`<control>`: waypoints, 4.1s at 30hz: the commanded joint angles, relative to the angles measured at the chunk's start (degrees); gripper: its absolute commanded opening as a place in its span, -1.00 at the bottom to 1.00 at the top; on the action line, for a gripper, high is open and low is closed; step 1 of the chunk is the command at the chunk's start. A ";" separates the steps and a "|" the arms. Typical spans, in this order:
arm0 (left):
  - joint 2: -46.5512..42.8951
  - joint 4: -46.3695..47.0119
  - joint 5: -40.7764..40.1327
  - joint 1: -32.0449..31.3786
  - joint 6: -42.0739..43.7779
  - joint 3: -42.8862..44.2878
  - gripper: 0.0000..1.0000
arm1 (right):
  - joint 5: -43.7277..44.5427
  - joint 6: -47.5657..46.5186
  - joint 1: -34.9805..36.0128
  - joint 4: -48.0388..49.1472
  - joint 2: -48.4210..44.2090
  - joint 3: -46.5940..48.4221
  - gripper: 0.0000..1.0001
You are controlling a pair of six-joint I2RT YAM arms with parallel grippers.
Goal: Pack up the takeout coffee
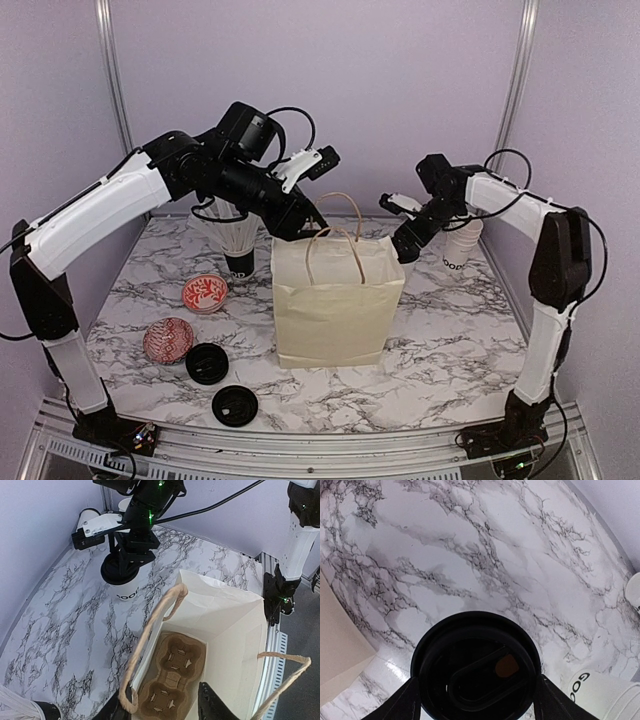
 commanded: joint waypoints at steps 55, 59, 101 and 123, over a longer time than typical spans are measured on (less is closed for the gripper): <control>1.52 -8.37 -3.71 1.08 8.45 3.25 0.26 | -19.44 -21.28 0.16 -14.23 -36.79 6.93 0.18; 2.51 -10.24 -2.34 1.28 8.77 3.27 0.11 | -28.37 -24.96 0.77 -20.45 -36.50 11.54 0.20; 4.88 -9.30 -13.32 -2.50 6.55 8.68 -1.00 | 1.94 -18.31 26.32 -19.47 -23.11 8.95 0.03; -8.85 -1.12 -8.26 -7.13 0.78 2.88 0.23 | 8.25 -19.02 34.96 -20.15 -34.05 -7.37 -0.02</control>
